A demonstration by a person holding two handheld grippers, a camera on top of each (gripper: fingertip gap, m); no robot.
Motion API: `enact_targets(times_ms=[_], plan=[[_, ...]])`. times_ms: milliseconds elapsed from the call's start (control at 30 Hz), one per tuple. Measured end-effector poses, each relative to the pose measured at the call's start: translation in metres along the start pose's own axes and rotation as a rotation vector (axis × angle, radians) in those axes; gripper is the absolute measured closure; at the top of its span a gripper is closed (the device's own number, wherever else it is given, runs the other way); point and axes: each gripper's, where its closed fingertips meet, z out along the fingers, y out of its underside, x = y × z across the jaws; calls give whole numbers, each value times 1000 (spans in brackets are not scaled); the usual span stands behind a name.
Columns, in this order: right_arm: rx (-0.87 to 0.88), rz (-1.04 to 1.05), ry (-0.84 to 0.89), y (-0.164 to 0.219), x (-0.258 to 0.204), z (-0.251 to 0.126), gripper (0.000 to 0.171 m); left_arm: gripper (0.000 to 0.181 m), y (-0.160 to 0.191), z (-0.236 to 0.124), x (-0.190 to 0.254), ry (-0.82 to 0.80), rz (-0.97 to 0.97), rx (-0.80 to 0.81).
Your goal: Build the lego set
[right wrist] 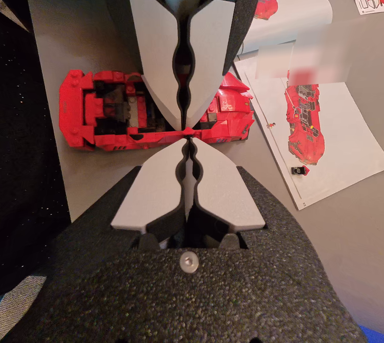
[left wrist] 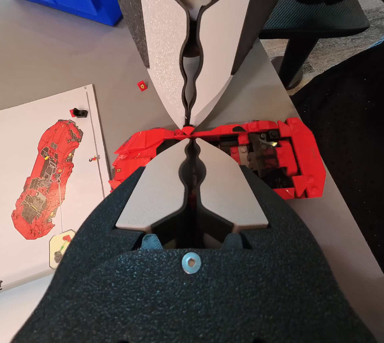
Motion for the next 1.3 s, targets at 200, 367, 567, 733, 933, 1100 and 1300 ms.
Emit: enact_targets(times_ms=[200, 367, 567, 733, 933, 1100, 1300], plan=[[-9, -17, 26, 0, 2, -1, 171, 181, 0, -1, -1, -11, 1, -2], [-7, -30, 28, -2, 3, -5, 171, 181, 1, 0, -2, -14, 3, -3], [-13, -34, 28, 0, 2, -1, 171, 181, 0, -2, -2, -13, 0, 3], [-5, -32, 26, 0, 2, -1, 171, 181, -2, -2, -4, -14, -16, 19], [39, -66, 35, 0, 2, -1, 171, 181, -1, 0, -5, 1, -21, 50], [87, -100, 29, -1, 2, -1, 171, 181, -1, -1, -5, 5, -3, 59], [120, -103, 13, -1, 1, -2, 171, 181, 0, -1, -4, 9, 3, 57]])
